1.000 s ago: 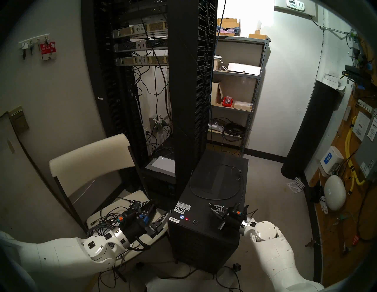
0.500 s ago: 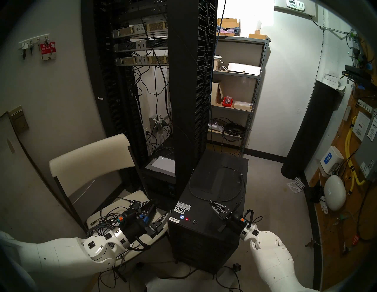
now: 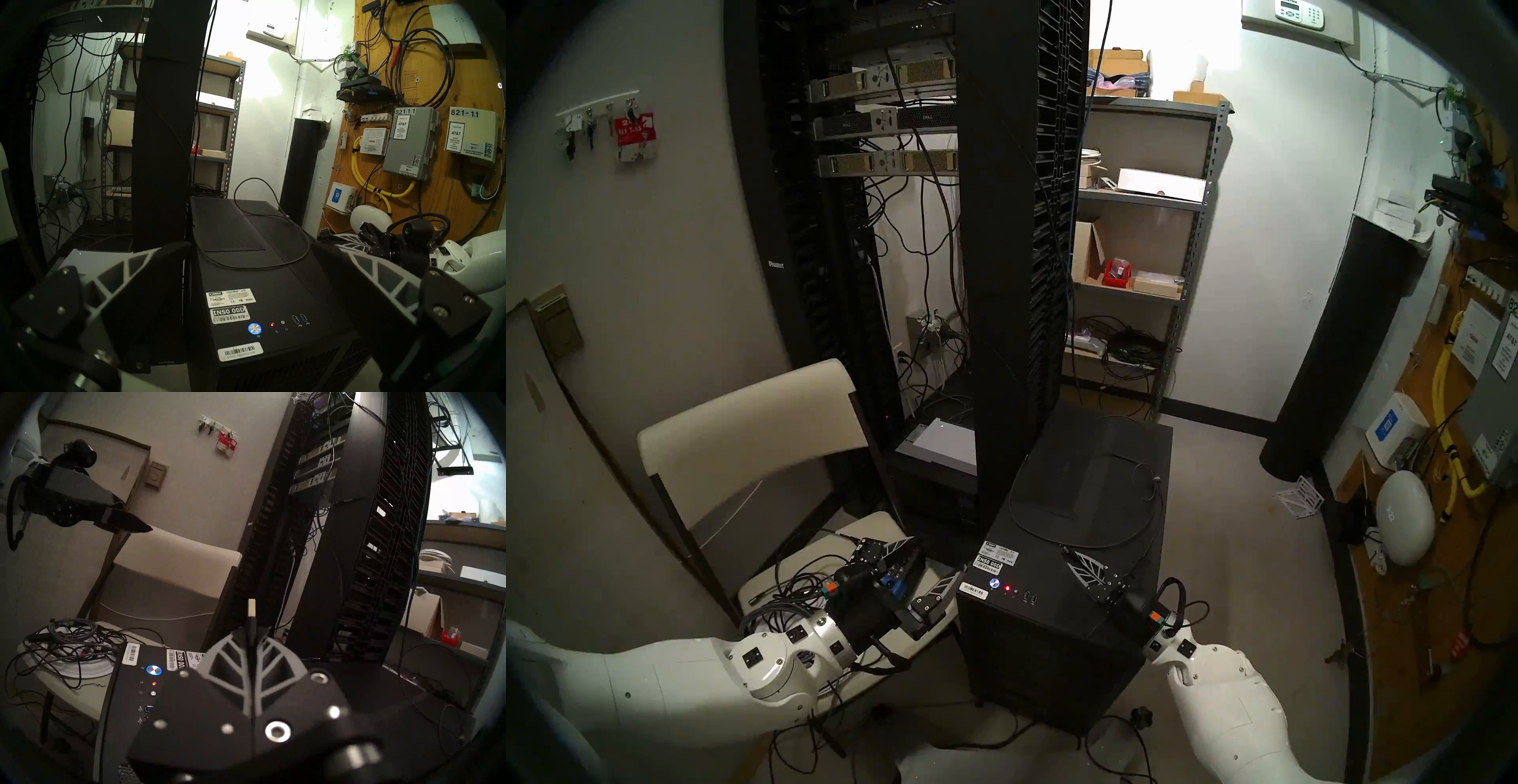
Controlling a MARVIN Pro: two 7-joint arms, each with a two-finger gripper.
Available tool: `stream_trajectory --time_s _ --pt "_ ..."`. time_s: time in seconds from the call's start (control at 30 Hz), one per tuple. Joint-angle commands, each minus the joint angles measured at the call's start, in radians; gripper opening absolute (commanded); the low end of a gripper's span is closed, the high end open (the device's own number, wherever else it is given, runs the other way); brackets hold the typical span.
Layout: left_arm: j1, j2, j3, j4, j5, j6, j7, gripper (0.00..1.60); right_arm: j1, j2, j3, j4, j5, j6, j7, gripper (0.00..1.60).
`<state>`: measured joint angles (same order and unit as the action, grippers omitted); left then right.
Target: Insert the cable into the workstation's USB slot
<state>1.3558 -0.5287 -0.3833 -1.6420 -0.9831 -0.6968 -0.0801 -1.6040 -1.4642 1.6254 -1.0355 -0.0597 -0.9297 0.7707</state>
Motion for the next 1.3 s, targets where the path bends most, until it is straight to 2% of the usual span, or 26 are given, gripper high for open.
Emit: stream_trajectory --time_s 0.0,0.17,0.47,0.67,0.73,0.87,1.0,1.03,1.07,1.1,1.13,1.17,1.2,1.23,1.27 --pt "-0.030 -0.043 0.008 -0.061 -0.069 0.094 -0.037 1.60 0.008 -0.008 -0.001 -0.021 0.016 -0.030 -0.007 0.00" --pt "-0.044 -0.078 0.012 -0.090 -0.102 0.163 -0.043 1.60 -0.002 -0.007 0.002 -0.033 0.025 -0.030 -0.012 0.00" --pt "-0.075 -0.162 0.013 -0.088 -0.172 0.284 -0.035 1.60 -0.032 0.006 -0.009 -0.067 0.052 -0.030 0.008 0.00" --pt "-0.092 -0.222 0.011 -0.073 -0.175 0.319 -0.012 1.60 -0.050 0.015 -0.013 -0.083 0.072 -0.030 0.028 0.00" --pt "-0.097 -0.232 0.012 -0.072 -0.171 0.326 -0.005 1.46 -0.057 0.019 -0.011 -0.092 0.080 -0.030 0.033 0.00" --pt "-0.100 -0.249 0.014 -0.073 -0.170 0.339 0.017 1.53 -0.066 0.027 -0.009 -0.102 0.100 -0.030 0.046 0.00" --pt "-0.095 -0.270 0.027 -0.055 -0.159 0.348 0.034 1.46 -0.068 0.035 -0.009 -0.105 0.121 -0.030 0.060 0.00" --pt "-0.092 -0.274 0.030 -0.052 -0.158 0.348 0.036 1.41 -0.068 0.036 -0.009 -0.106 0.125 -0.030 0.063 0.00" --pt "-0.089 -0.276 0.033 -0.052 -0.161 0.350 0.040 1.20 -0.067 0.038 -0.008 -0.106 0.129 -0.030 0.066 0.00" --pt "-0.089 -0.276 0.033 -0.052 -0.161 0.350 0.040 1.20 -0.067 0.038 -0.008 -0.106 0.129 -0.030 0.066 0.00" --pt "-0.086 -0.277 0.035 -0.052 -0.161 0.350 0.039 0.81 -0.066 0.039 -0.008 -0.106 0.133 -0.030 0.069 0.00" --pt "-0.081 -0.279 0.038 -0.055 -0.166 0.352 0.044 0.64 -0.064 0.040 -0.008 -0.105 0.139 -0.030 0.076 0.00" --pt "-0.081 -0.280 0.040 -0.055 -0.174 0.357 0.038 0.64 -0.062 0.041 -0.009 -0.103 0.141 -0.030 0.080 0.00" --pt "-0.079 -0.280 0.042 -0.056 -0.176 0.358 0.040 0.41 -0.060 0.040 -0.009 -0.101 0.144 -0.030 0.083 0.00" --pt "-0.078 -0.281 0.044 -0.058 -0.175 0.356 0.041 0.25 -0.056 0.042 -0.011 -0.099 0.148 -0.030 0.089 0.00"
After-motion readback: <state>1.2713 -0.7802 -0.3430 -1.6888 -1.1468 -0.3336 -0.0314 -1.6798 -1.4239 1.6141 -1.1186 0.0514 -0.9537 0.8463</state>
